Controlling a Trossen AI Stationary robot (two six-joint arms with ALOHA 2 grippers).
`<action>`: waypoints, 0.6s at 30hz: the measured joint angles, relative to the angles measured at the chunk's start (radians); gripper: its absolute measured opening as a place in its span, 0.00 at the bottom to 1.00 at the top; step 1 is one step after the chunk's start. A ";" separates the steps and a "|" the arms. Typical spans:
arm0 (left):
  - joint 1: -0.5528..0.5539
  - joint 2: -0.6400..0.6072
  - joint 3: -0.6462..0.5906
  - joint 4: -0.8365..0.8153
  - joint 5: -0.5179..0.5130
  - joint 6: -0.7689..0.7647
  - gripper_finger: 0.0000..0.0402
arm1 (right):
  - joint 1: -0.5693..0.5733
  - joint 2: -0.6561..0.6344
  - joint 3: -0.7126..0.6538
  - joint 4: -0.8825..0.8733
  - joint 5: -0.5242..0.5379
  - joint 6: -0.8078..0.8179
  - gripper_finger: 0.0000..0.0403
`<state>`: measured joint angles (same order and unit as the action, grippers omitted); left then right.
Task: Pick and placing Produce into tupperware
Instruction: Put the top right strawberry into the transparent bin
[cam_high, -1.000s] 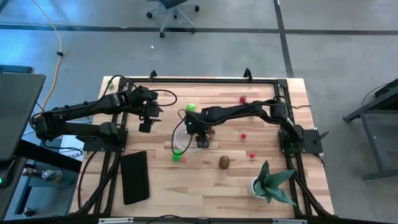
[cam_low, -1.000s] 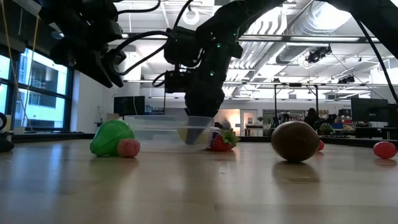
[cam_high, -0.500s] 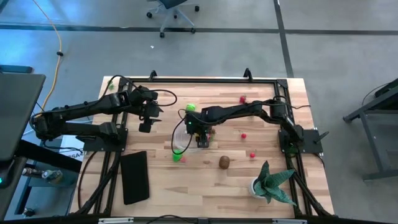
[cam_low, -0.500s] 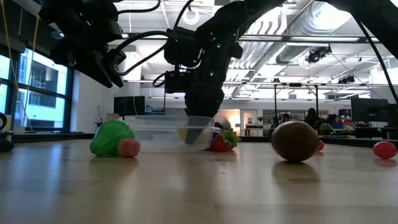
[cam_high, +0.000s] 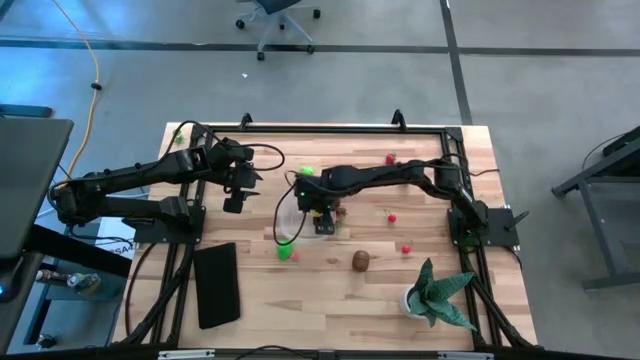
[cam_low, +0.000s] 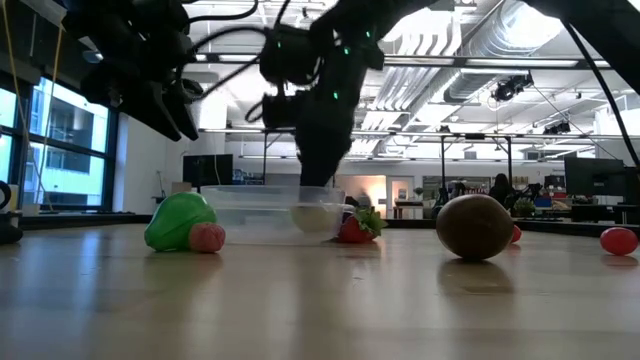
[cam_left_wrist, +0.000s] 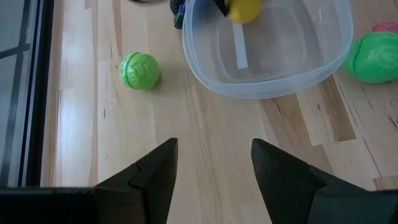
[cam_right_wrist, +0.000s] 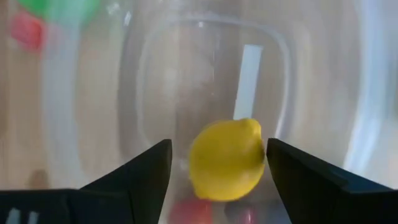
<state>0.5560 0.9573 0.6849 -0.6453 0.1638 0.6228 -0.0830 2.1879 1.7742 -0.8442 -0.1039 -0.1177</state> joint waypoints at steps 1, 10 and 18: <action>0.000 0.000 0.000 0.000 0.000 0.000 0.48 | 0.001 0.000 0.025 -0.028 0.003 0.009 0.63; 0.000 0.000 0.000 0.000 0.000 0.000 0.48 | 0.053 -0.008 0.224 -0.328 0.194 0.126 0.63; 0.000 0.000 0.000 0.000 0.000 0.000 0.48 | 0.060 -0.169 0.092 -0.276 0.263 0.240 0.63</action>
<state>0.5562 0.9573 0.6849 -0.6453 0.1638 0.6228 -0.0230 2.0192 1.8667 -1.1206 0.1586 0.1223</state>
